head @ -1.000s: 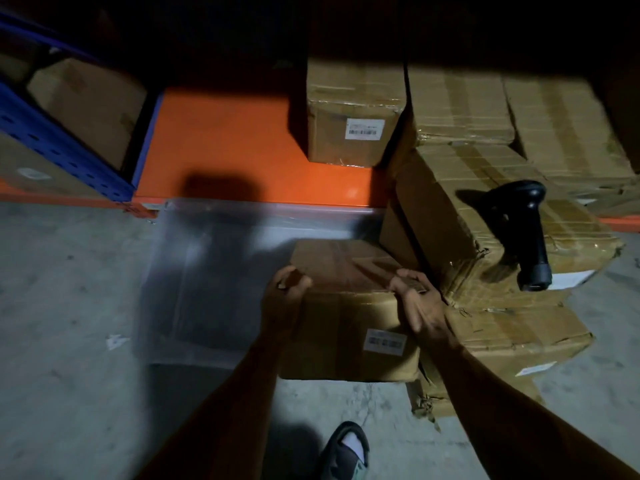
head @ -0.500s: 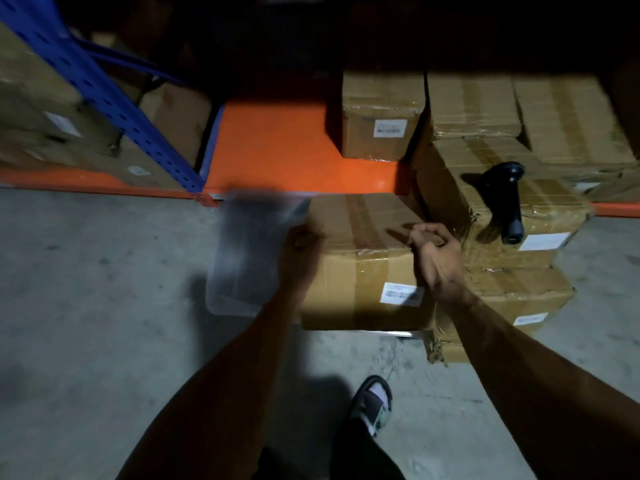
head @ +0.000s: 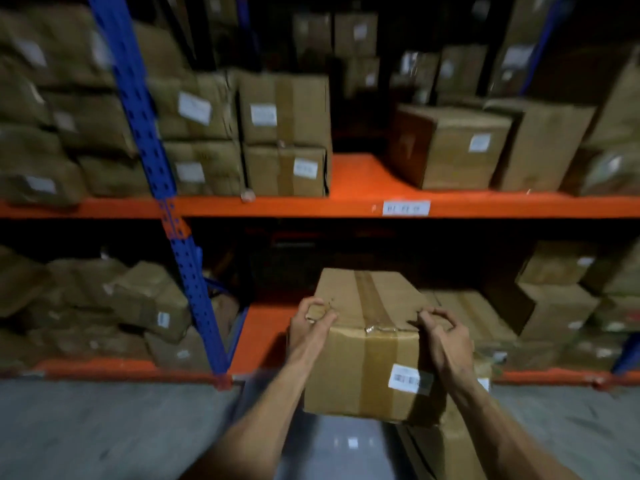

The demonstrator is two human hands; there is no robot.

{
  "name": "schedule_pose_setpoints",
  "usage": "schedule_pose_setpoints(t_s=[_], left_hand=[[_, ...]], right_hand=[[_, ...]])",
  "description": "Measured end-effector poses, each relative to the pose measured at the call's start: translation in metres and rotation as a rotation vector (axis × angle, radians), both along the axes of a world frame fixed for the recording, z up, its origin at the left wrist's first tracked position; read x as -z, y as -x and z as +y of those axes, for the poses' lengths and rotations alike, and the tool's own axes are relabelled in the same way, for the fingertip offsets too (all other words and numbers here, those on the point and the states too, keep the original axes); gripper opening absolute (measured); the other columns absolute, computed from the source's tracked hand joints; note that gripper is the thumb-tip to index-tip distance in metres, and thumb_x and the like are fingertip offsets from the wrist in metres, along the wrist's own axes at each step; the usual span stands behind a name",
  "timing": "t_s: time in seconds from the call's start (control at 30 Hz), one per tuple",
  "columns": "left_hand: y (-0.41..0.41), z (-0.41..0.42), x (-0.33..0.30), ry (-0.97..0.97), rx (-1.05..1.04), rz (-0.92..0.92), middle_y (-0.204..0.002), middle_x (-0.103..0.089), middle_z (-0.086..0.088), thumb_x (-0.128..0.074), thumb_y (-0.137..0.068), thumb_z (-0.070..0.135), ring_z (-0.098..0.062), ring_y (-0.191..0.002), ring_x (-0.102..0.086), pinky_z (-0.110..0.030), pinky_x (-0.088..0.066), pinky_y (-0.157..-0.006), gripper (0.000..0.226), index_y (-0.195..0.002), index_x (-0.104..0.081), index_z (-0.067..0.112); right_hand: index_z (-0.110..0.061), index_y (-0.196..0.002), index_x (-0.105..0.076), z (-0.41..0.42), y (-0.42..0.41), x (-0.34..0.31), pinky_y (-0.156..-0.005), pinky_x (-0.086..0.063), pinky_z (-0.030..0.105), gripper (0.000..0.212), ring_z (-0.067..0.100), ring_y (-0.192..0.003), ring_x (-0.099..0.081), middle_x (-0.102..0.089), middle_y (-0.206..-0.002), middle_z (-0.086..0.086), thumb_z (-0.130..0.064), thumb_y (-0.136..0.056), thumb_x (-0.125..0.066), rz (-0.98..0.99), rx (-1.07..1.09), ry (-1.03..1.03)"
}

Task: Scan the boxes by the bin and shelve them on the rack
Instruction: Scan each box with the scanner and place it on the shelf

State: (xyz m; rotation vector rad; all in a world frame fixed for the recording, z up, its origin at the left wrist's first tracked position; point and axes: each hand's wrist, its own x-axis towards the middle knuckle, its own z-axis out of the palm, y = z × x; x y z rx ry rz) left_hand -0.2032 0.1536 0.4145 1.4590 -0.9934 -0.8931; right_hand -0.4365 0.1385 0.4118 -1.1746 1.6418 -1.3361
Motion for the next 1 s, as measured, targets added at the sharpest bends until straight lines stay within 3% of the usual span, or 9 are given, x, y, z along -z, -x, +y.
schedule_pose_setpoints(t_s=[0.1,0.2,0.33,0.4,0.53,0.67,0.77,0.87,1.0], left_hand=[[-0.002,0.018,-0.060,0.104,0.040,0.020,-0.085,-0.070,-0.006,-0.075,-0.082,0.012,-0.004,-0.057,-0.059,-0.017,-0.041,-0.050,0.019,-0.097,-0.064,0.019],[-0.001,0.029,-0.114,0.184,0.043,0.034,-0.096,-0.071,-0.002,-0.077,-0.079,0.022,-0.008,-0.074,-0.060,-0.020,-0.041,-0.058,0.019,-0.093,-0.065,0.026],[-0.002,0.033,-0.182,0.264,0.070,0.041,-0.107,-0.067,-0.001,-0.069,-0.063,0.044,-0.020,-0.096,-0.061,-0.028,-0.040,-0.069,0.031,-0.092,-0.063,0.035],[-0.002,0.026,-0.216,0.322,0.085,0.048,-0.111,-0.065,0.002,-0.069,-0.063,0.044,-0.016,-0.097,-0.058,-0.027,-0.039,-0.071,0.033,-0.094,-0.063,0.034],[-0.002,-0.002,-0.288,0.414,0.123,0.015,-0.118,-0.060,-0.001,-0.074,-0.076,0.035,-0.019,-0.105,-0.053,-0.029,-0.039,-0.076,0.024,-0.097,-0.063,0.036],[-0.006,-0.048,-0.356,0.527,0.115,-0.016,-0.118,-0.062,-0.004,-0.074,-0.078,0.035,-0.023,-0.109,-0.055,-0.026,-0.039,-0.071,0.025,-0.101,-0.064,0.036],[-0.014,-0.083,-0.400,0.668,0.086,-0.101,-0.118,-0.059,0.002,-0.075,-0.065,0.056,-0.017,-0.110,-0.054,-0.027,-0.044,-0.076,0.041,-0.102,-0.063,0.043],[-0.030,-0.112,-0.435,0.789,0.093,-0.187,-0.106,-0.063,0.015,-0.079,-0.047,0.073,-0.002,-0.101,-0.058,-0.017,-0.049,-0.077,0.075,-0.114,-0.061,0.043],[-0.069,-0.153,-0.465,0.904,0.062,-0.283,-0.129,-0.058,0.004,-0.083,-0.052,0.068,-0.019,-0.122,-0.054,-0.043,-0.053,-0.097,0.082,-0.126,-0.053,0.048]], right_hand=[[-0.029,-0.092,-0.071,0.022,-0.003,-0.061,-0.087,-0.057,0.045,0.003,0.030,-0.095,-0.067,-0.074,-0.099,0.011,-0.027,-0.092,-0.074,0.018,0.029,0.128],[-0.031,-0.085,-0.071,0.035,-0.003,-0.120,-0.072,-0.049,0.030,0.008,0.021,-0.086,-0.064,-0.072,-0.087,0.001,-0.026,-0.092,-0.074,0.021,0.058,0.238],[-0.036,-0.083,-0.070,0.042,-0.003,-0.190,-0.072,-0.042,0.033,0.011,0.025,-0.088,-0.059,-0.067,-0.082,-0.001,-0.032,-0.092,-0.073,0.043,0.068,0.335],[-0.035,-0.081,-0.069,0.039,-0.003,-0.224,-0.070,-0.044,0.034,0.013,0.024,-0.084,-0.061,-0.069,-0.083,0.003,-0.032,-0.093,-0.072,0.046,0.072,0.392],[-0.029,-0.086,-0.072,0.019,-0.001,-0.294,-0.084,-0.053,0.044,0.006,0.031,-0.094,-0.064,-0.072,-0.092,0.009,-0.034,-0.090,-0.071,0.039,0.079,0.498],[-0.032,-0.089,-0.073,-0.026,-0.005,-0.364,-0.068,-0.042,0.031,0.030,0.026,-0.092,-0.061,-0.069,-0.090,0.005,-0.052,-0.071,-0.062,0.022,0.093,0.599],[-0.034,-0.088,-0.071,-0.076,-0.011,-0.410,-0.064,-0.043,0.027,0.027,0.026,-0.094,-0.062,-0.068,-0.088,0.000,-0.051,-0.068,-0.063,-0.009,0.055,0.686],[-0.038,-0.087,-0.069,-0.129,-0.024,-0.450,-0.076,-0.049,0.036,0.017,0.031,-0.105,-0.060,-0.066,-0.095,0.000,-0.049,-0.074,-0.065,-0.032,0.000,0.751],[-0.041,-0.098,-0.068,-0.184,-0.056,-0.485,-0.080,-0.055,0.041,0.031,0.024,-0.099,-0.064,-0.070,-0.104,0.003,-0.059,-0.073,-0.071,-0.017,-0.156,0.891]])
